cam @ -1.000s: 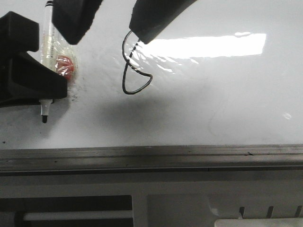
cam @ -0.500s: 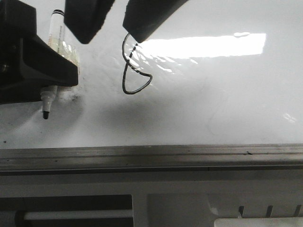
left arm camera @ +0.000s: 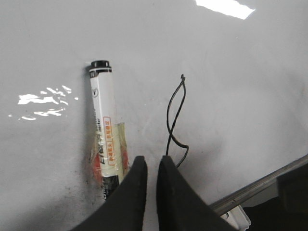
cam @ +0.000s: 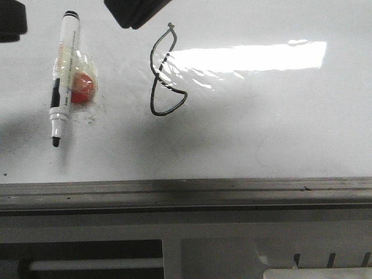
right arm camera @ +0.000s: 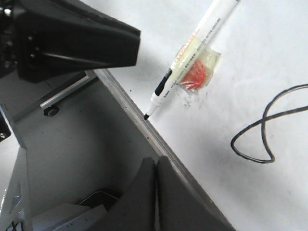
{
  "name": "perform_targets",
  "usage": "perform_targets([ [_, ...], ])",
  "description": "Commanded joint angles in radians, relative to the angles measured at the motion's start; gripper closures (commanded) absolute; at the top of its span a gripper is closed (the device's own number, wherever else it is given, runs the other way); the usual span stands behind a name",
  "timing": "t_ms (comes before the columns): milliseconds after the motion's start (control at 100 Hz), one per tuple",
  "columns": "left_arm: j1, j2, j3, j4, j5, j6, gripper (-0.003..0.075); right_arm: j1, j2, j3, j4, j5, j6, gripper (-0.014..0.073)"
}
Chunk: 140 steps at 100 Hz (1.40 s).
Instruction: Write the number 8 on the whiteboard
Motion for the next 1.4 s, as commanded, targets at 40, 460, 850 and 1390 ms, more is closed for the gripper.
perform_targets([
  [40, 0.002, -0.076, -0.02, 0.054, -0.035, 0.013, 0.0741, -0.001, -0.091, 0.07, -0.025, -0.186, -0.007, 0.0657],
  [460, 0.002, -0.352, 0.191, 0.221, -0.078, 0.022, 0.0741, -0.003, -0.511, 0.54, -0.102, -0.602, -0.007, 0.0657],
  [850, 0.002, -0.502, 0.294, 0.273, -0.045, 0.022, 0.0741, -0.003, -0.906, 0.818, -0.111, -0.598, -0.007, 0.0657],
  [1390, 0.002, -0.502, 0.294, 0.272, -0.044, 0.022, 0.0741, -0.003, -1.023, 0.856, -0.111, -0.626, -0.007, 0.0657],
])
